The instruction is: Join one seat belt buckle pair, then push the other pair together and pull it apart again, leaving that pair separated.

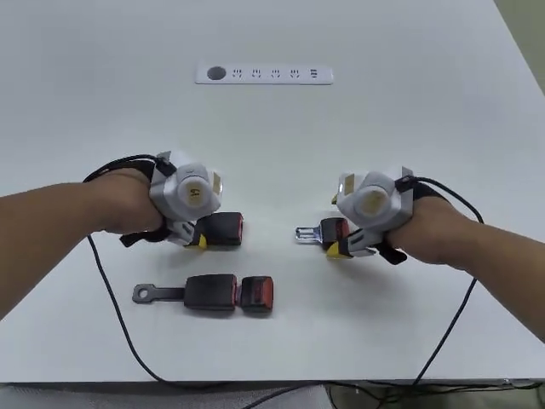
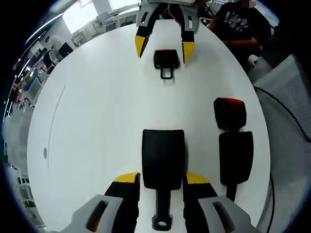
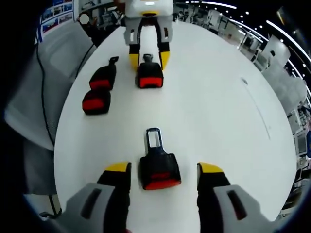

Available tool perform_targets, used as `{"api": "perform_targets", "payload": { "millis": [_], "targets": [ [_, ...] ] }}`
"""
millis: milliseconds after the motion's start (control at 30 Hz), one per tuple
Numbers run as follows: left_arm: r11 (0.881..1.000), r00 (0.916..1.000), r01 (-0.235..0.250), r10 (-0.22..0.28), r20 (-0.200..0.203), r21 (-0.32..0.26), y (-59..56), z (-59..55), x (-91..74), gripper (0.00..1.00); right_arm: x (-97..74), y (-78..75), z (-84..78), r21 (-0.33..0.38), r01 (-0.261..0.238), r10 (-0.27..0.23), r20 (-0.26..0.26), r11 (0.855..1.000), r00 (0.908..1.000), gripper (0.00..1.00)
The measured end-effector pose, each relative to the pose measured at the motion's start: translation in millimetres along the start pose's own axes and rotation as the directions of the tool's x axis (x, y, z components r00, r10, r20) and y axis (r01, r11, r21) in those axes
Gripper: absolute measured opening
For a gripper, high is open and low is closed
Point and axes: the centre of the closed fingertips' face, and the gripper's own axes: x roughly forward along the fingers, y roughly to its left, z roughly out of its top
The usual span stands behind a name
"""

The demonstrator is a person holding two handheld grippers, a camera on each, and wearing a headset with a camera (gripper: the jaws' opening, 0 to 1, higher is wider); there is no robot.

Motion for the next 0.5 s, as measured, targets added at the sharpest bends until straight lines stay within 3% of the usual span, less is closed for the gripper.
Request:
{"api": "perform_targets", "payload": {
  "millis": [100, 233, 300, 367, 433, 500],
  "targets": [
    [1.000, 0.9995, -0.027, 0.027, 0.017, -0.009, -0.5, 0.2, -14.0, 0.39, -9.1, 7.5, 4.8, 0.006, 0.009, -0.010, 0.033, 1.000, 0.9994, 0.57],
    [0.996, 0.9942, -0.071, 0.074, 0.078, -0.045, -8.3, 3.0, -34.6, 0.45, -16.5, 11.2, 8.4, 0.028, 0.047, -0.048, 0.052, 0.999, 0.9975, 0.62],
    [0.989, 0.9834, -0.112, 0.124, 0.133, -0.093, -9.5, 2.1, -45.3, 0.49, -21.2, 13.8, 11.2, 0.052, 0.059, -0.063, 0.072, 0.997, 0.9954, 0.65],
    [0.983, 0.9817, -0.127, 0.144, 0.124, -0.133, -18.5, -9.4, -53.1, 0.51, -26.9, 18.6, 11.9, 0.080, 0.067, -0.074, 0.092, 0.995, 0.9930, 0.68],
    [0.985, 0.9849, -0.129, 0.141, 0.101, -0.115, -33.8, -21.8, -57.9, 0.51, -32.9, 27.5, 11.5, 0.107, 0.067, -0.078, 0.109, 0.992, 0.9909, 0.69],
    [0.975, 0.9816, -0.138, 0.158, 0.107, -0.171, -44.3, -30.0, -64.5, 0.53, -37.7, 38.8, 9.9, 0.132, 0.053, -0.070, 0.126, 0.990, 0.9896, 0.69]
  ]
}}
